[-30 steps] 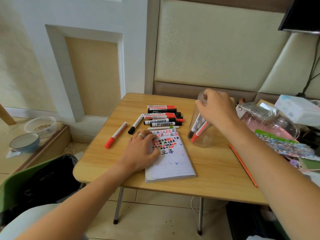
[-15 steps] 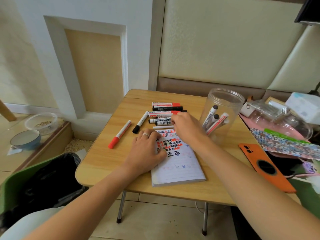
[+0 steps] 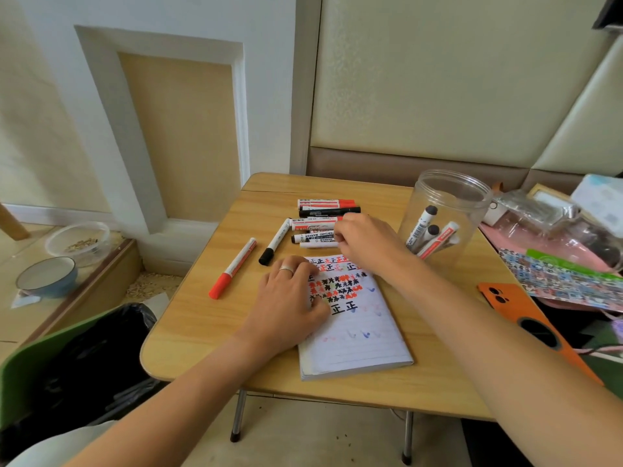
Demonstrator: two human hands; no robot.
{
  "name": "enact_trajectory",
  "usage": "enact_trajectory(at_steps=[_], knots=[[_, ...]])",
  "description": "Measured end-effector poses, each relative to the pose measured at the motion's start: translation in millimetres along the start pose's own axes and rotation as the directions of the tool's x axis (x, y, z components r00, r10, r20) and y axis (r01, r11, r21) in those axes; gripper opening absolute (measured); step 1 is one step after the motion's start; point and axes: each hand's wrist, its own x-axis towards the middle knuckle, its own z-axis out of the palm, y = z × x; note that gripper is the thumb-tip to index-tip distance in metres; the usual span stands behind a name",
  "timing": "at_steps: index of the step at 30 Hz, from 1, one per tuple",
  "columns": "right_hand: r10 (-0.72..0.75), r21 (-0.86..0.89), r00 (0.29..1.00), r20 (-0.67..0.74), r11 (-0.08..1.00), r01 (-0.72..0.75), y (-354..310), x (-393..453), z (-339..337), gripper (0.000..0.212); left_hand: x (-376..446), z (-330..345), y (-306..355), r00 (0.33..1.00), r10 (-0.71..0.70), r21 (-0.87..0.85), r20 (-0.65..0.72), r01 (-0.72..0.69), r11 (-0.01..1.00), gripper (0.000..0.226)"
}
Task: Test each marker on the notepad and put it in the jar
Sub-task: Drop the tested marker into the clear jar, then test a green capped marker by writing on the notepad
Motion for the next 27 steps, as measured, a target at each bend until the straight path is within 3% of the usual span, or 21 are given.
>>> enact_trajectory(at_steps=[3, 6, 8, 11, 14, 16, 18, 19, 22, 24, 25, 27], knots=[[0.038, 0.144, 0.994, -0.103, 0.989, -0.023, -4.2, -10.1, -16.4, 0.003, 0.2, -0.3, 0.6, 0.999, 0.015, -0.005, -0.029, -0.015, 1.0, 0.054], [0.185, 0.483, 0.973, -0.14, 0.87, -0.096, -13.9, -31.7, -26.8, 0.008, -1.5, -0.4, 1.5, 0.992, 0.103, -0.013, -0.073, -0.104, 0.994, 0.052], [0.3, 0.717, 0.952, -0.058, 0.676, -0.17, -20.1, -49.5, -26.2, 0.01, -3.5, -0.4, 2.3, 0.983, 0.166, -0.073, -0.08, -0.172, 0.982, 0.049], [0.377, 0.919, 0.922, 0.084, 0.328, -0.218, -28.5, -71.5, -20.9, 0.015, -6.0, -2.8, 3.9, 0.971, 0.215, -0.125, -0.108, -0.228, 0.966, 0.031], [0.395, 0.976, 0.9, 0.185, 0.035, -0.216, -35.4, -84.7, -20.6, 0.02, -5.8, -3.8, 3.4, 0.965, 0.238, -0.102, -0.109, -0.249, 0.963, 0.018], [0.369, 0.977, 0.906, 0.209, -0.049, -0.205, -37.3, -91.1, -20.3, 0.018, -5.6, -3.2, 2.5, 0.966, 0.229, -0.096, -0.12, -0.241, 0.966, 0.016], [0.391, 0.986, 0.907, 0.158, -0.014, -0.166, -35.7, -96.5, -19.0, 0.021, -5.6, -2.8, 2.1, 0.974, 0.194, -0.121, -0.12, -0.208, 0.971, 0.018], [0.431, 0.988, 0.897, 0.097, 0.066, -0.139, -33.2, -98.3, -18.2, 0.026, -5.5, -2.5, 2.0, 0.977, 0.182, -0.135, -0.112, -0.197, 0.971, 0.02], [0.482, 0.869, 0.846, -0.228, 0.493, -0.047, -22.3, -101.6, -18.6, 0.033, -5.2, -0.8, 2.1, 0.976, 0.198, -0.129, -0.091, -0.209, 0.969, 0.025], [0.305, 0.604, 0.854, -0.421, 0.797, 0.013, -15.1, -101.7, -16.4, 0.022, -4.4, 0.0, 3.0, 0.971, 0.223, -0.1, -0.088, -0.231, 0.968, 0.026], [0.193, 0.467, 0.87, -0.454, 0.883, 0.047, -13.6, -101.1, -14.5, 0.017, -4.0, 0.3, 3.4, 0.968, 0.235, -0.087, -0.088, -0.243, 0.966, 0.028], [0.012, 0.304, 0.908, -0.418, 0.944, 0.127, -14.7, -99.7, -7.7, 0.015, -3.3, 0.9, 3.0, 0.962, 0.258, -0.074, -0.084, -0.264, 0.962, 0.034]])
